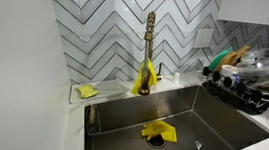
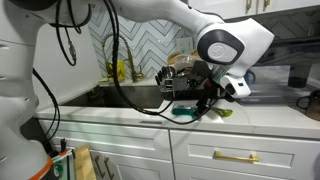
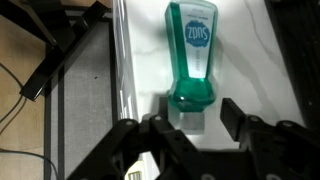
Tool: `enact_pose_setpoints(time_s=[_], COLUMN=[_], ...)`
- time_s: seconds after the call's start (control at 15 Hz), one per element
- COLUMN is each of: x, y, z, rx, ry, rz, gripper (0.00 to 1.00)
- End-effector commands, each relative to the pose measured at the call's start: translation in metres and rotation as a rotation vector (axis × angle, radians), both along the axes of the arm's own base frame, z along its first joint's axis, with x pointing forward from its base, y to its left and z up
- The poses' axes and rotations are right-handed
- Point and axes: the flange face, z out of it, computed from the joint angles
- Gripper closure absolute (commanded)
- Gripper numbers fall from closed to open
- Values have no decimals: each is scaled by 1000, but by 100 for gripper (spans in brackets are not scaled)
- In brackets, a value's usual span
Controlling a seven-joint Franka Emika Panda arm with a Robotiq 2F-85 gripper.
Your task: Pick up the dish soap and place it the right way up on the kitchen counter
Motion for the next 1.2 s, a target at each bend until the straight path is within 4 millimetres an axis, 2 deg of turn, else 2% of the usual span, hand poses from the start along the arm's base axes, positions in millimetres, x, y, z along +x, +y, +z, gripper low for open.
enact_pose_setpoints(time_s=[0.0, 0.2, 0.4, 0.53, 0.87, 1.13], x=[1, -1, -3, -5, -19, -29], y=[-3, -4, -5, -5, 9, 30], z=[-1, 2, 4, 13, 67, 106], rx=[11, 6, 1, -14, -156, -300], ry=[23, 17, 12, 0, -74, -162], rz=[-2, -1, -4, -2, 73, 128], gripper=[73, 95, 94, 94, 94, 94])
